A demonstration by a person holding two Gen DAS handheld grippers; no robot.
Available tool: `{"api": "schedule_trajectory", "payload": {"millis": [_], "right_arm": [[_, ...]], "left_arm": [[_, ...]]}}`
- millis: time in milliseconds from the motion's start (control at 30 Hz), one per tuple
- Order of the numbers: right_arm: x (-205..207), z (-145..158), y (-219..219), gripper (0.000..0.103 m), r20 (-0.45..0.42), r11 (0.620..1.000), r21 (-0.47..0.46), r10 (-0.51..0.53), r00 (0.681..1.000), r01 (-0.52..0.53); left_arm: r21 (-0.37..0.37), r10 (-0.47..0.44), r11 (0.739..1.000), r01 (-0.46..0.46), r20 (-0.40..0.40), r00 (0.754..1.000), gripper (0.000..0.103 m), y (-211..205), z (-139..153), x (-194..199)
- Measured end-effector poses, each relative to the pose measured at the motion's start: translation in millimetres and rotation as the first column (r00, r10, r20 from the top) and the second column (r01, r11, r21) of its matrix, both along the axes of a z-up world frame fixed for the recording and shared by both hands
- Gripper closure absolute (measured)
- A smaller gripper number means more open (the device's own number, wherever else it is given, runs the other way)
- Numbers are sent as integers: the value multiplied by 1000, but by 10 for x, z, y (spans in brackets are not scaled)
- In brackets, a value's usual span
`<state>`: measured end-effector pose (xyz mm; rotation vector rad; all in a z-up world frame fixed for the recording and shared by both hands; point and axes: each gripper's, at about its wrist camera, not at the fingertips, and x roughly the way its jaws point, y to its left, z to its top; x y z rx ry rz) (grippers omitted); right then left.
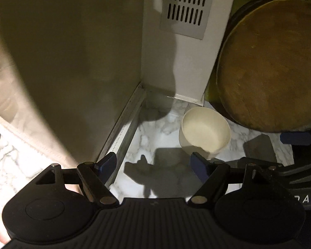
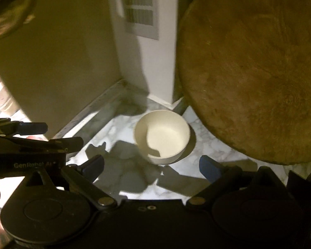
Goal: Organize plates and bowls
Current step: 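Move both grippers to the cream bowl beside the wooden board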
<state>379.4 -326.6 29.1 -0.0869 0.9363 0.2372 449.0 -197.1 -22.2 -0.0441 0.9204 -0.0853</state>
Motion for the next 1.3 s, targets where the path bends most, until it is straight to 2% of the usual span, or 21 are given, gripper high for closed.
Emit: {"api": "schedule_trajectory", "payload": {"millis": [367, 400, 567, 933, 1000, 1100, 1233, 1300], "right_arm": [[626, -372, -254, 6, -62, 996, -4, -84, 995, 84], [674, -416, -271, 11, -68, 996, -3, -90, 994, 90], [874, -629, -392, 21, -129, 989, 49, -135, 982, 142], [1048, -889, -496, 52, -174, 977, 59, -194, 965, 207], [1055, -922, -506, 58, -181, 976, 61, -194, 964, 208], [1090, -969, -497, 64, -192, 977, 59, -192, 962, 207], [1104, -1020, -483, 68, -199, 978, 58, -187, 962, 202], [1119, -1052, -486, 74, -207, 977, 58, -188, 960, 203]], "left_arm": [[26, 28, 999, -26, -53, 998, 25, -224, -385, 629], [31, 28, 999, -27, -63, 998, 25, -235, -432, 680], [38, 26, 999, -22, -107, 994, 25, -301, -598, 852], [37, 17, 999, -12, -145, 989, 27, -459, -834, 1069], [29, 5, 1000, 0, -153, 988, 37, -479, -862, 1089], [15, 4, 1000, -1, -163, 987, 43, -496, -901, 1138], [9, -8, 1000, 10, -174, 985, 60, -526, -945, 1189], [12, -12, 1000, 14, -177, 984, 68, -542, -960, 1211]]}}
